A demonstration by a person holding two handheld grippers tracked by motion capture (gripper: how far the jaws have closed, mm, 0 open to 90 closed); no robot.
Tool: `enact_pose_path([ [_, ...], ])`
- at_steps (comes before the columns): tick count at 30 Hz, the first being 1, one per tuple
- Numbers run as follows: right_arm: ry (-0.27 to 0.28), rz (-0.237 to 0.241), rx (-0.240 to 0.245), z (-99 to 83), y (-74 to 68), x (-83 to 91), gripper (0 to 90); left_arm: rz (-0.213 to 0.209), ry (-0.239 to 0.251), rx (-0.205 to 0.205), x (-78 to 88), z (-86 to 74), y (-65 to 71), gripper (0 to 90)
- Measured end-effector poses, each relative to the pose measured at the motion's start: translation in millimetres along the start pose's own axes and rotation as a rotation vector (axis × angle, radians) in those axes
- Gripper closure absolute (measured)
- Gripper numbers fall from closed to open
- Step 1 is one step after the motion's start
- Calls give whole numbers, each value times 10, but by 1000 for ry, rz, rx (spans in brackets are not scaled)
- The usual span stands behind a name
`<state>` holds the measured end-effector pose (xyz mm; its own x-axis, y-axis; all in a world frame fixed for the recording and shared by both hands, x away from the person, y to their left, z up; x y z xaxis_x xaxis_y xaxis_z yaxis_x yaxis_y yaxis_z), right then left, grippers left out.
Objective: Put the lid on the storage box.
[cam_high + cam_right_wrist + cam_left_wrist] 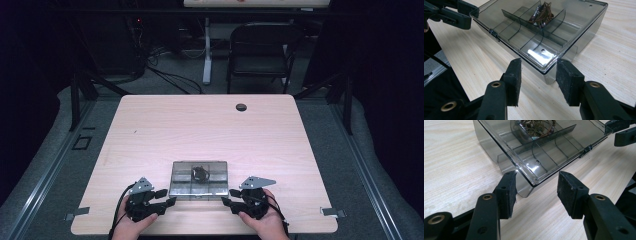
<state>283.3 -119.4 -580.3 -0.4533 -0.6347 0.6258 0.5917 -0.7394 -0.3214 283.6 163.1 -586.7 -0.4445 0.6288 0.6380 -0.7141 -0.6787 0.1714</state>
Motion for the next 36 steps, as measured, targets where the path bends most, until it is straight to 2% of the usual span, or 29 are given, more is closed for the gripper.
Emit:
enact_pose_path([
  [20,31,-6,-31,24,44,66,546,-8,28,23,58,35,-38,487],
  [36,76,-12,-61,84,117,146,541,11,67,41,158,59,-126,478],
])
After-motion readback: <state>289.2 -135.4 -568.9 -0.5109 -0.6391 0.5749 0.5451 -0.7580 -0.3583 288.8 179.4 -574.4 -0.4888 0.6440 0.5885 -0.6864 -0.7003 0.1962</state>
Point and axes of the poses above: each handheld gripper's, and its own axes: x roughly backward along the jaws, z roughly out of its top, y roughly to its right, the point moved 5 cm from there along -x, roughly forward along the jaws, and after that the axes turned 7 degrees about -x, right-handed, at the moved point
